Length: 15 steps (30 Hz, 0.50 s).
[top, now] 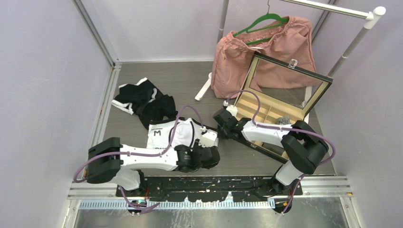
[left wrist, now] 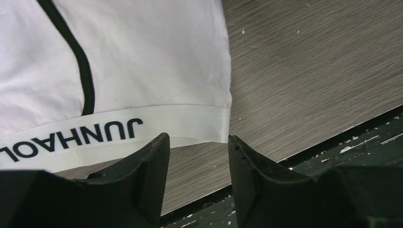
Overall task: Roll the underwear
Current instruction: Fold the underwear at the center of the board.
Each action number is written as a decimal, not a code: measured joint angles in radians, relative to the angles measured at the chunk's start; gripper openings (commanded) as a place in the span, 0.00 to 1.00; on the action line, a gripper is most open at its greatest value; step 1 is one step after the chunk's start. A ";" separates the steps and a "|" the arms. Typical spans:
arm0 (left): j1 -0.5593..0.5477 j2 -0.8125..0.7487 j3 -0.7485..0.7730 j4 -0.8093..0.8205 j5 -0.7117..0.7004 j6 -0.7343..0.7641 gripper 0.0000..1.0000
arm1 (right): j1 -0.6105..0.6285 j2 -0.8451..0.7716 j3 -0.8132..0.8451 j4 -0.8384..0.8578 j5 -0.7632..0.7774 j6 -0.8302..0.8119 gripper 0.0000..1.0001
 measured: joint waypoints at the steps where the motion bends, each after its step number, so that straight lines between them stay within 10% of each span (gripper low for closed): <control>1: -0.003 0.016 0.010 0.003 0.000 0.006 0.51 | -0.001 0.003 0.000 0.004 -0.001 0.001 0.07; 15: -0.026 0.187 0.084 0.022 0.000 0.039 0.50 | -0.003 0.006 -0.011 0.023 -0.008 0.008 0.04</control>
